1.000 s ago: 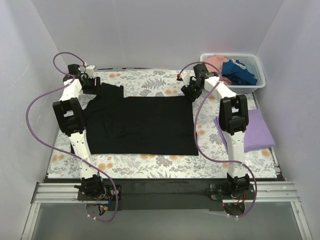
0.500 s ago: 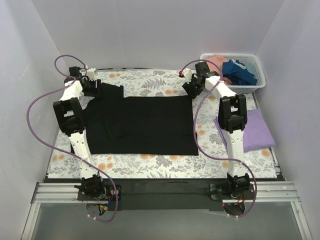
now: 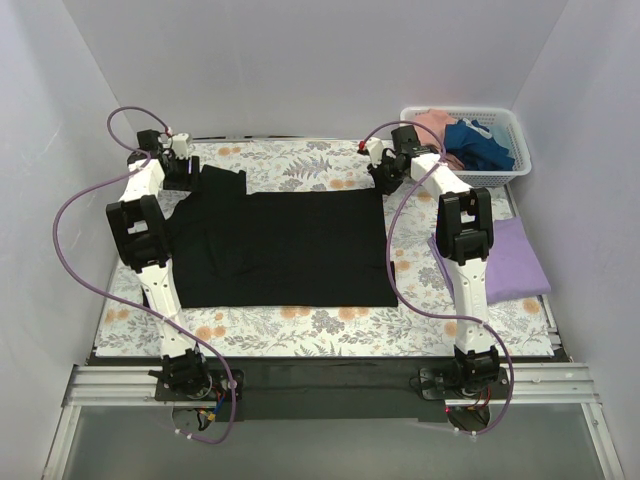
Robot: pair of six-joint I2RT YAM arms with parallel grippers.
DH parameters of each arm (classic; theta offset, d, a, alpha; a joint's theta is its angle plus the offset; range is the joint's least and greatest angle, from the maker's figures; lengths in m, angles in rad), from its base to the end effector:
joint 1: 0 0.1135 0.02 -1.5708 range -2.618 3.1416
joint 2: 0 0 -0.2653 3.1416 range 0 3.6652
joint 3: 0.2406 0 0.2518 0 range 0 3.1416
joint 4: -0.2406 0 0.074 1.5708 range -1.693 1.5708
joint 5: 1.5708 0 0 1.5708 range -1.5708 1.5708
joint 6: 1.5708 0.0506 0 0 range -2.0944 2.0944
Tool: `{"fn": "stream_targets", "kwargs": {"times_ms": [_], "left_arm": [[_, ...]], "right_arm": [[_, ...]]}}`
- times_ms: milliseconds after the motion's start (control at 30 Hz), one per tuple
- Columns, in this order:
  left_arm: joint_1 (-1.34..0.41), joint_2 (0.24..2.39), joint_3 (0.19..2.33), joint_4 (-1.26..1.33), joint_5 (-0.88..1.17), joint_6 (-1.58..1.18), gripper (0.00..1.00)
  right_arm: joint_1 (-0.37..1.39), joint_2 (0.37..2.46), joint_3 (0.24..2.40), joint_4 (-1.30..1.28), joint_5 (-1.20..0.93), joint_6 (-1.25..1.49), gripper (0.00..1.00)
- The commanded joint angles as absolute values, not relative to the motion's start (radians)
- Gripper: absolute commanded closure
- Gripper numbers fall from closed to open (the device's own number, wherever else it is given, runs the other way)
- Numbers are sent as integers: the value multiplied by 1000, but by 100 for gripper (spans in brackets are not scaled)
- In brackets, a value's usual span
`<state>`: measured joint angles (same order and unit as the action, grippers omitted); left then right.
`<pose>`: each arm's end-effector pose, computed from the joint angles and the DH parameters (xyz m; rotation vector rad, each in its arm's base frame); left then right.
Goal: Fold and stack the t-shirts
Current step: Fold the tshirt
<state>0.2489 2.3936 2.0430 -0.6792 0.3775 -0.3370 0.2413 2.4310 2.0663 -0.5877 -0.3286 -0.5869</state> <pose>0.5154 0.1118 0.1626 -0.6122 2.5012 -0.5221 0.5220 0.1453 0.1561 -1.1122 2.2059 0.2674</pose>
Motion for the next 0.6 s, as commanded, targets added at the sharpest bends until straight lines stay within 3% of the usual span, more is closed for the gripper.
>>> {"fn": "stream_targets", "kwargs": {"times_ms": [0,433,567], "left_arm": [[244,2376,2077,-693,331,-316,43],[213,2470,2137,-689,324,-308,52],[213,2496,2183,-687,359,-334,65]], "right_arm": [[235,2453,2040,-584,-347,-606,99],[232,2425,2036,-580,-356,-607,99],[230,2422,2052,-578,-353,-589,99]]}}
